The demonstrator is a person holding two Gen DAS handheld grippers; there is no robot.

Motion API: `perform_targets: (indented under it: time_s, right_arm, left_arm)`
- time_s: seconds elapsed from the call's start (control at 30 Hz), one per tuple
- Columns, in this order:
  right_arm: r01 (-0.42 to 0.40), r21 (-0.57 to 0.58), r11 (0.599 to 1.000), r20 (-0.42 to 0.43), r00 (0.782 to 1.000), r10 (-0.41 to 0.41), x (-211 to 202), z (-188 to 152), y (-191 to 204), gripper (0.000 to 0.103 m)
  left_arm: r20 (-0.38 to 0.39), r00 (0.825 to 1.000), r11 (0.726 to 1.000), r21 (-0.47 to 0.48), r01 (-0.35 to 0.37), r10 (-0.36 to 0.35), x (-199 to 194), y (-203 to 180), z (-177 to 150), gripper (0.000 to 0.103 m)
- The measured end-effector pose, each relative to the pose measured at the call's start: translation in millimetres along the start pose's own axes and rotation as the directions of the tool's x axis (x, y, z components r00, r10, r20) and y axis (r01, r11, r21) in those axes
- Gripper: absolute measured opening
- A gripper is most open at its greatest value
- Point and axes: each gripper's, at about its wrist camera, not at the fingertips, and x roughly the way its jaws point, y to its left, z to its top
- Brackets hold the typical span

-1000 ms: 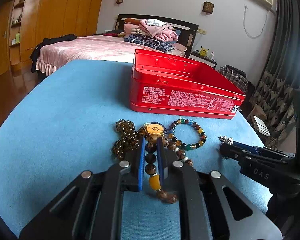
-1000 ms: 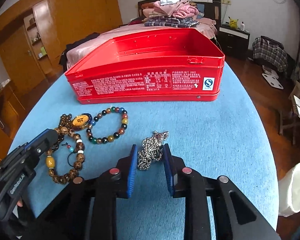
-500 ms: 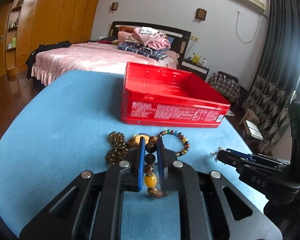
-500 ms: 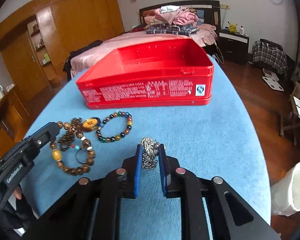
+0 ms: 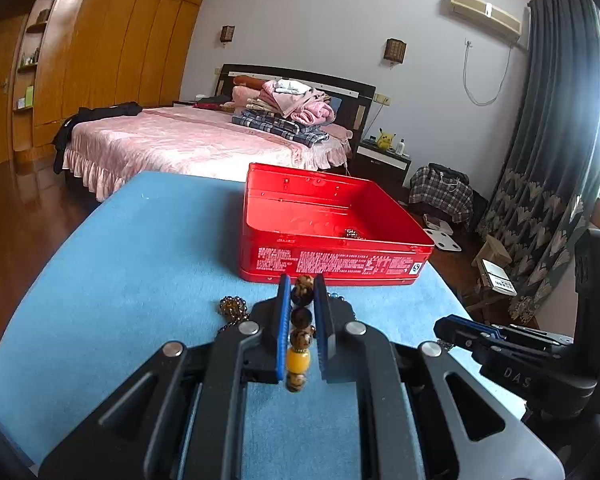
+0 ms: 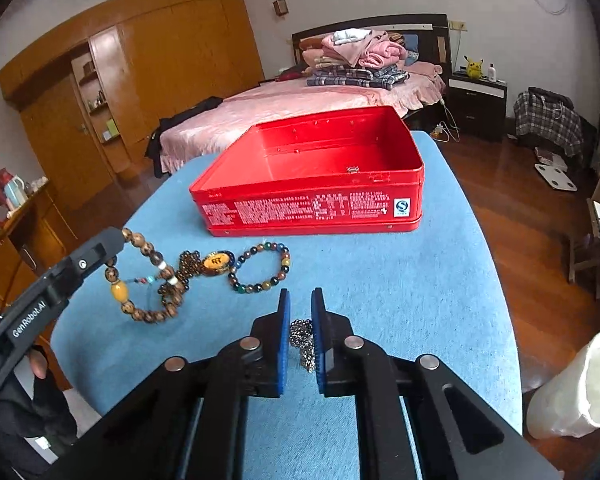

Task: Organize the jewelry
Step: 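Carry the bracelet and silver chain over the red tin and open both tools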

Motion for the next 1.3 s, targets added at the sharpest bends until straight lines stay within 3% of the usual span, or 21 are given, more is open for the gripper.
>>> perform_targets:
  time_s: [0.43, 0.9, 1.3]
  right_arm:
    - [-0.012, -0.038, 0.999, 0.104, 0.994, 0.016, -21, 49, 6, 0.010]
    - [-0.027, -0.040, 0.999, 0.176, 0.984, 0.034, -9, 104, -1, 0.010]
    - [-0.019, -0.071, 0.997, 0.198, 0.980, 0.033, 33, 153, -10, 0.008]
  left_arm:
    - [0.047, 0.999, 1.000, 0.005, 0.012, -0.012, 10, -7, 33, 0.010]
    - [0.129, 0.991, 1.000, 0.013, 0.022, -0.023, 41, -15, 89, 0.010]
    - [0.085, 0.996, 0.998, 0.066, 0.014, -0.019, 107, -23, 115, 0.010]
